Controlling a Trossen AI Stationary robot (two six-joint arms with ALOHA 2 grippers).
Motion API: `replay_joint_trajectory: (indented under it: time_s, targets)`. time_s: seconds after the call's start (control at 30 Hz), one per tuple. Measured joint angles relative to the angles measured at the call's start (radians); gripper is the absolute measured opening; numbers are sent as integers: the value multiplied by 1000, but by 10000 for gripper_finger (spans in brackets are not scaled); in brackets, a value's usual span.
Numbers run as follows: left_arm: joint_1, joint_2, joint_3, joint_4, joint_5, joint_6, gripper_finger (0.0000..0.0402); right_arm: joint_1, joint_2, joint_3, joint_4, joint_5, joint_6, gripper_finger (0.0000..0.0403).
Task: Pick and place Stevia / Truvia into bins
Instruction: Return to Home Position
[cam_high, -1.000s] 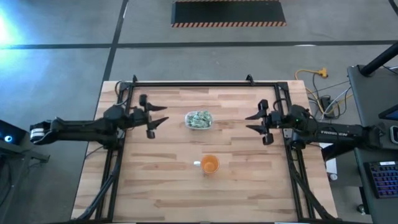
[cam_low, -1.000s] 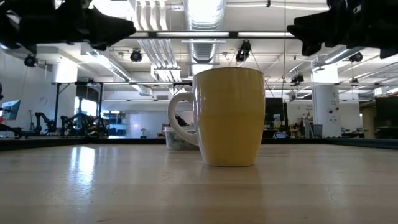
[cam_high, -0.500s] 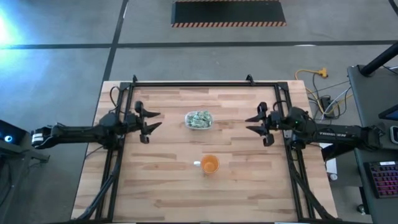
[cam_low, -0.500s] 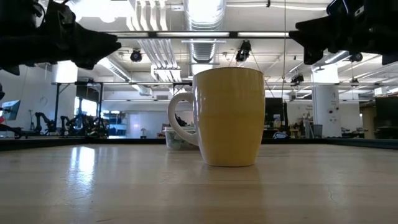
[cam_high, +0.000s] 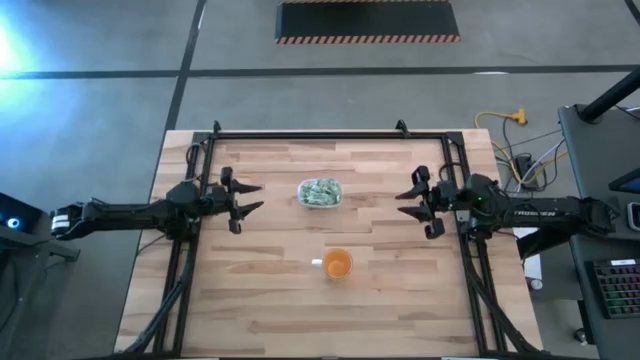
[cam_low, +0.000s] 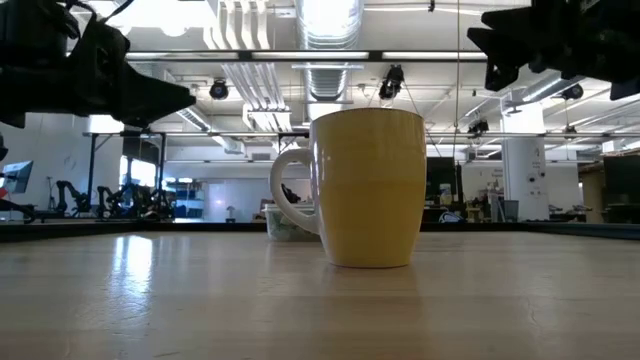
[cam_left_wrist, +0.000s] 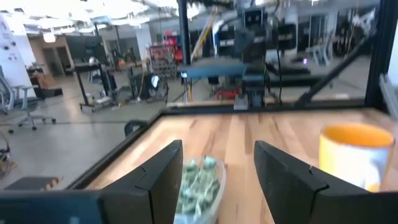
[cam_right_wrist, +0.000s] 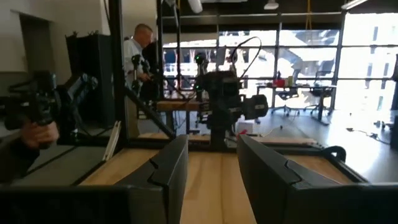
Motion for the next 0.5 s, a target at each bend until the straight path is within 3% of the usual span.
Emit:
replay_joint_trajectory:
  time_s: [0.13,0.23,0.5]
  targets:
    - [0,-25,0,-49,-4,18,183,31,20,-51,68,3,-22,125]
    - [0,-51,0,-53,-6,41,183,56,39,-131,231,20,-40,123]
    - [0,-118,-1,-80,-36,44,183,101,54,-132,223,81,-92,127]
